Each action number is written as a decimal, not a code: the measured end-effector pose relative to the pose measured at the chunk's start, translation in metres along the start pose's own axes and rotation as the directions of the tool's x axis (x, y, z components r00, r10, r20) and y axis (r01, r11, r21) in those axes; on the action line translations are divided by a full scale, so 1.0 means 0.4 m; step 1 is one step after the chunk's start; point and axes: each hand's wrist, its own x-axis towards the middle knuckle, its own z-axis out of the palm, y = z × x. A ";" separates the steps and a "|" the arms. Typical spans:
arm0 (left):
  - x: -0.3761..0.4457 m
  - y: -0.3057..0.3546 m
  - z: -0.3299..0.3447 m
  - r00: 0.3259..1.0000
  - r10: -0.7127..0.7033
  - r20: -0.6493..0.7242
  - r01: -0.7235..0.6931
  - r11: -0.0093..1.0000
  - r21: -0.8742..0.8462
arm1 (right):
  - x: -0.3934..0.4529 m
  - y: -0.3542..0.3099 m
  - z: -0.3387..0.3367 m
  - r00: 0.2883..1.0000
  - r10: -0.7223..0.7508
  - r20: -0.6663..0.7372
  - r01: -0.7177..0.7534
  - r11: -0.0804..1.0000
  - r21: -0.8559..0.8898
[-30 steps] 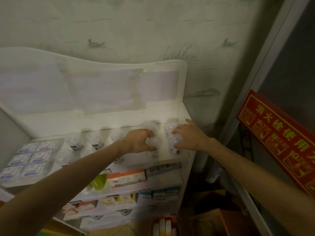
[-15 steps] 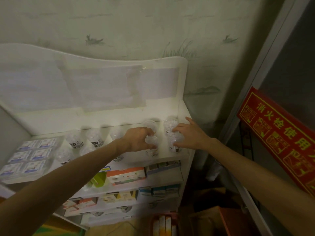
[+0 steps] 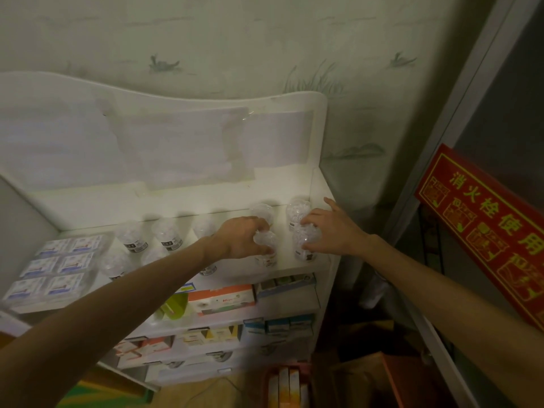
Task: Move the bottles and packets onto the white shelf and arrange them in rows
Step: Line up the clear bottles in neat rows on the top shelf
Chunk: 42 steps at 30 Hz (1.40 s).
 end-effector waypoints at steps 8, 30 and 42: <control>-0.011 0.000 0.006 0.998 0.013 -0.056 -0.013 1.000 0.002 | 0.002 0.002 0.001 1.000 -0.012 0.014 0.012 1.000 -0.011; 0.114 -0.056 -0.035 0.994 -0.110 0.004 0.109 0.988 0.111 | 0.168 0.046 -0.026 0.992 0.115 0.048 -0.118 0.991 0.066; 0.129 -0.053 -0.008 0.985 -0.143 -0.099 0.149 0.987 0.054 | 0.162 0.054 -0.006 0.996 0.081 -0.027 -0.080 0.995 0.052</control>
